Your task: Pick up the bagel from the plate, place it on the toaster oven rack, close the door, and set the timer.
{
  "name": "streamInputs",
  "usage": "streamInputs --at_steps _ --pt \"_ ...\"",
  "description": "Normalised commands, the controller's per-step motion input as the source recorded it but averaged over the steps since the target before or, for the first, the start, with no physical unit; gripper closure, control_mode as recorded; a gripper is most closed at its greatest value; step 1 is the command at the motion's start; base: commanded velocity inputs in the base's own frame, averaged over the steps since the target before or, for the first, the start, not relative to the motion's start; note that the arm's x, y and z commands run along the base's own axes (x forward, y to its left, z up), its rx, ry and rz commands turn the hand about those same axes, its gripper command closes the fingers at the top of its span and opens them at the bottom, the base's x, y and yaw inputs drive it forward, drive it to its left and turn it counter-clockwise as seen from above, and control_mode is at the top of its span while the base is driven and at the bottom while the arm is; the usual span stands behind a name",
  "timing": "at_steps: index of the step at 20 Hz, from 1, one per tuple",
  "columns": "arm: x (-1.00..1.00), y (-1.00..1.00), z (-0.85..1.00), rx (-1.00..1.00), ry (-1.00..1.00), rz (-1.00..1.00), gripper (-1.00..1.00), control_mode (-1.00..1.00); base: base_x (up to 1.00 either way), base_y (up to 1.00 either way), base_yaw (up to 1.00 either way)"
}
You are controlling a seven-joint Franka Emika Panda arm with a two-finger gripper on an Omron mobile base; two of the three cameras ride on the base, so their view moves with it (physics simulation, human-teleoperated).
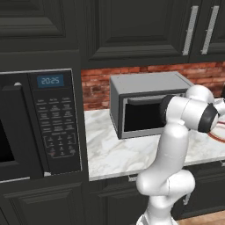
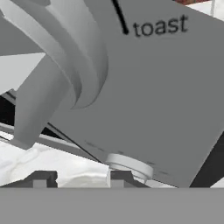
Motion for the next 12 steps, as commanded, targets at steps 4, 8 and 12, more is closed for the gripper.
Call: streamInputs --at_steps 4,8,12 --pt "0.0 -0.41 -0.3 0.0 0.0 -0.06 -1.0 -1.0 0.0 0.0 0.0" --pt "-0.07 -0.48 -0.47 0.0 0.0 -0.09 -1.0 -1.0 0.0 0.0 0.0" --pt "-0.24 -0.56 -0.63 0.0 0.0 -0.11 -1.0 -1.0 0.0 0.0 0.0"
